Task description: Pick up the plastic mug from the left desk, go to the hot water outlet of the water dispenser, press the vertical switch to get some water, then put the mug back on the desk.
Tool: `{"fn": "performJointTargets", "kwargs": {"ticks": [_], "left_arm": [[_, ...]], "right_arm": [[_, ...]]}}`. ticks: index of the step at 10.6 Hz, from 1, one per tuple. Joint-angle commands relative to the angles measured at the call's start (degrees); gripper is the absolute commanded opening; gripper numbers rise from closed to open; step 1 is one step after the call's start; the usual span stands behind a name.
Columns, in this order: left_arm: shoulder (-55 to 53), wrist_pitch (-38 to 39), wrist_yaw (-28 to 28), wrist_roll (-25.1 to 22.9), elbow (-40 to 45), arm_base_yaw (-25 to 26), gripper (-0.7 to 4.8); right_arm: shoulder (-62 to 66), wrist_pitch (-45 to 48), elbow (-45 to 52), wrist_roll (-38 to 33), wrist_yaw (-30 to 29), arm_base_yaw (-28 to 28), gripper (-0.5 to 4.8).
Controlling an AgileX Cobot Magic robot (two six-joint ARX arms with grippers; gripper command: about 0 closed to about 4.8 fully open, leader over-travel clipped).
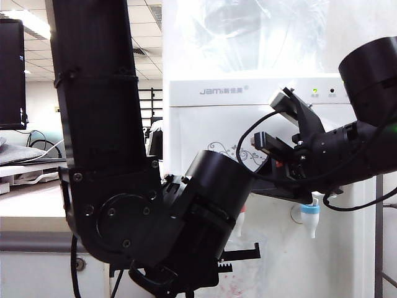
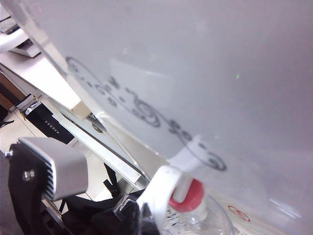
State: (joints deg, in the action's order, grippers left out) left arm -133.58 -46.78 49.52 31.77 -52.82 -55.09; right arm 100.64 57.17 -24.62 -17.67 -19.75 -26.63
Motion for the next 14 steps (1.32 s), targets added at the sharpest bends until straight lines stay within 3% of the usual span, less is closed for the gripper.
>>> {"fn": "performJointTargets", "kwargs": {"ticks": [1,14], "left_arm": [[0.28,-1.53,0.37,0.17,-0.24,0.04,0.03],[0.28,-0.94,0.37,0.17,-0.26,0.04,0.03]], "right_arm": [[0.15,-1.75,0.04,-0.85,-1.44,-0.09,-0.05],[0.15,-6.73,-1.22,-3.78,-3.50,-0.09,-0.05]]}}
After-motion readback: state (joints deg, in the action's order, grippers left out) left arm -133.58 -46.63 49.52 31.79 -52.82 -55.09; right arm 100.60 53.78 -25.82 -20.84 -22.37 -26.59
